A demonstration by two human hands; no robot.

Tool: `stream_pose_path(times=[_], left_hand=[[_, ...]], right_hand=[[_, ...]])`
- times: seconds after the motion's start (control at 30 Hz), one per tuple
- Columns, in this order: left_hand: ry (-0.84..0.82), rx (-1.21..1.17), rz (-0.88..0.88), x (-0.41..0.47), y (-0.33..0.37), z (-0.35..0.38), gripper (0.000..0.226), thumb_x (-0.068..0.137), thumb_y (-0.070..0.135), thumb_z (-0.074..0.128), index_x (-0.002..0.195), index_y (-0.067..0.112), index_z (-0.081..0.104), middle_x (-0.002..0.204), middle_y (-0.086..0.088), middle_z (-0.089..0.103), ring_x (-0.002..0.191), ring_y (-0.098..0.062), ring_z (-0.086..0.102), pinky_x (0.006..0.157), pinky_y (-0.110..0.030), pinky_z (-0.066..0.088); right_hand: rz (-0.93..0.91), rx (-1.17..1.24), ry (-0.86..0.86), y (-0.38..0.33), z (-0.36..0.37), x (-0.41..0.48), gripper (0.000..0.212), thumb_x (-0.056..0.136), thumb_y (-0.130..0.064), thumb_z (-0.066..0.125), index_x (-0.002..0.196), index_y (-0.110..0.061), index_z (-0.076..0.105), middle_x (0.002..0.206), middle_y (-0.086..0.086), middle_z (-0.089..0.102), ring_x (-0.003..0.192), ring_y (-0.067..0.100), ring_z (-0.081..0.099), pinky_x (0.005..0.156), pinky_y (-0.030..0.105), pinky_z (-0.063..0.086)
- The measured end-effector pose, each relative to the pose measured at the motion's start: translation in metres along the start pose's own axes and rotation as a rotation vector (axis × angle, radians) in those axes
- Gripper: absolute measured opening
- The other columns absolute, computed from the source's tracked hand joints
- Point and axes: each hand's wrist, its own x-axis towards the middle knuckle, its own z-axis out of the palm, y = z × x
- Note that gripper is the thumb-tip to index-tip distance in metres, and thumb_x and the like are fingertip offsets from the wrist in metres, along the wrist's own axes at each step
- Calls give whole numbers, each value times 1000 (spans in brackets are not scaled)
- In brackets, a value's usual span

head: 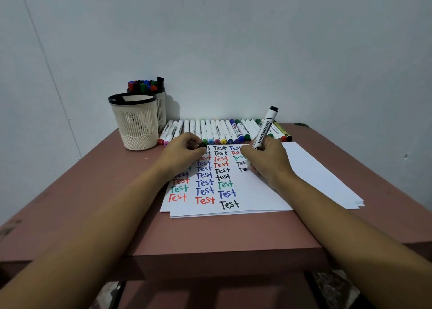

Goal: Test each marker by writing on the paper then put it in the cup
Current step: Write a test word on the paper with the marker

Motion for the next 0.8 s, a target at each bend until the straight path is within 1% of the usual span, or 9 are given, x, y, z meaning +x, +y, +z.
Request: stream_pose_path(times=[0.1, 0.2, 0.3, 0.37, 0.47, 0.6, 0.73, 0.8], left_hand=[[2, 3, 2, 0, 0, 0, 16, 86, 24, 65, 100, 19, 59, 91, 5, 59, 86, -10, 56, 69, -18, 44], [1, 9, 7, 0, 0, 0, 16, 87, 24, 64, 101, 19, 58, 89, 6, 59, 83, -9, 56, 67, -17, 44], [-4, 2, 6, 0, 0, 0, 16, 87, 23, 64, 101, 18, 58, 91, 3, 60, 84, -11, 57, 68, -18, 44], [-4, 6, 7, 0, 0, 0, 16, 86, 23, 65, 100, 18, 58, 93, 1, 61, 85, -12, 57, 68, -19, 44], [2, 14, 8, 0, 0, 0, 15, 86, 24, 65, 99, 19, 58, 90, 4, 60, 83, -11, 57, 67, -18, 43], [-2, 11, 9, -1, 0, 0, 16, 86, 24, 65, 100, 19, 58, 90, 4, 60, 81, -10, 57, 67, -18, 44], [-3, 11, 9, -1, 0, -1, 16, 87, 24, 64, 100, 19, 58, 91, 4, 60, 82, -9, 57, 69, -20, 44], [-3, 7, 9, -1, 1, -1, 16, 87, 24, 65, 101, 19, 58, 91, 4, 60, 83, -10, 57, 69, -20, 44]], right_hand=[[-4, 14, 53, 2, 1, 0, 14, 78, -14, 62, 70, -14, 51, 60, 2, 51, 59, 19, 44, 58, 31, 39], [-23, 28, 90, 2, 1, 0, 16, 79, -12, 62, 68, -14, 51, 59, -1, 50, 59, 19, 44, 60, 32, 40], [-33, -3, 68, 1, 0, -1, 15, 77, -12, 62, 68, -16, 52, 60, 1, 54, 58, 19, 46, 60, 32, 43], [-20, 6, 56, 1, 0, -1, 14, 76, -12, 62, 67, -15, 52, 60, 3, 54, 56, 20, 45, 59, 32, 41], [-5, 33, 53, 0, -1, -1, 16, 77, -11, 61, 67, -16, 50, 59, 0, 51, 57, 18, 43, 61, 31, 38], [-25, 12, 51, -1, -1, -3, 20, 80, -12, 61, 66, -19, 49, 60, -3, 50, 60, 16, 44, 60, 29, 39], [15, 48, 44, 2, -2, -2, 19, 77, -12, 62, 64, -17, 49, 57, -1, 48, 57, 18, 42, 61, 31, 37], [19, 67, 69, 2, -2, -1, 17, 77, -12, 63, 64, -16, 51, 57, 1, 50, 56, 18, 42, 61, 31, 37]])
